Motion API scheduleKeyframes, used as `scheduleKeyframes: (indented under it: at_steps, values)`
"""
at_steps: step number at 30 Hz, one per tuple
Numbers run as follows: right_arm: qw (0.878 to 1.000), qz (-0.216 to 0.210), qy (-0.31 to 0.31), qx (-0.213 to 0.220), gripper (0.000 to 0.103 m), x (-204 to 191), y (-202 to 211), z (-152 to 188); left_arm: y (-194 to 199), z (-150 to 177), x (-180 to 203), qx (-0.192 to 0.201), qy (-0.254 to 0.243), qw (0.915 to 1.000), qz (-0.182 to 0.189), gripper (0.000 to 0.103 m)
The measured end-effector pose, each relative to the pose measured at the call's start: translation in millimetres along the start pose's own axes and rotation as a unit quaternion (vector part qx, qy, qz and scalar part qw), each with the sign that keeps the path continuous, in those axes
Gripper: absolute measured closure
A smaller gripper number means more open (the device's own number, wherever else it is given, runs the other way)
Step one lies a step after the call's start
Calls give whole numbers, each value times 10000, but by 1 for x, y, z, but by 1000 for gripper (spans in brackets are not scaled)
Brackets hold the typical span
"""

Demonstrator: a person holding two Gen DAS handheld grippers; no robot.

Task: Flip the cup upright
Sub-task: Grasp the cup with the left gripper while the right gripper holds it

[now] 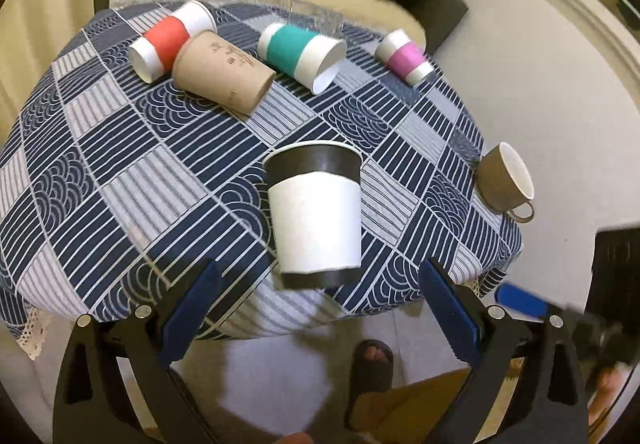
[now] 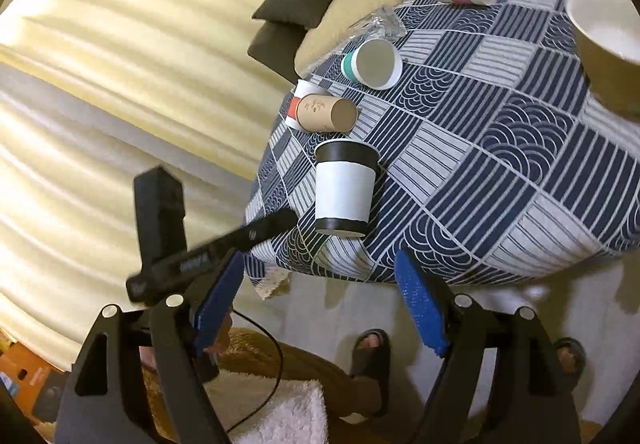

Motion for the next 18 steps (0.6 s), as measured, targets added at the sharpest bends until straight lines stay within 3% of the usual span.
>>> scheduleKeyframes:
  at_steps: [2, 7, 12, 15, 18]
  values:
    - [10000, -66, -14, 23, 25, 7, 2, 6, -10, -9, 3, -209, -6, 9991, -367, 8]
    - [9999, -96, 18, -99, 25, 14, -1, 14, -30, -27, 16, -495, -121, 9973, -533, 8]
    - [9993, -287, -35, -225, 25, 20, -6, 16, -51, -36, 19, -849, 168, 9943, -629, 9]
    - [9989, -393, -106, -244, 25, 22, -6, 17, -61, -37, 17, -962, 158, 9905, -971, 18]
    - [9985, -464, -162, -258, 25, 23, -4, 17, -67, -40, 10, -998, 288, 9891, -1045, 23]
Point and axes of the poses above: each gripper's, at about its wrist camera, not at the fingertips, and y roughly against the way its jaws point, x to its right, z to its underside, the point moved 1 cm from there along -y, roughly the way its jaws point, and after that the axes turned 2 degrees about z, right-handed, at the moved point
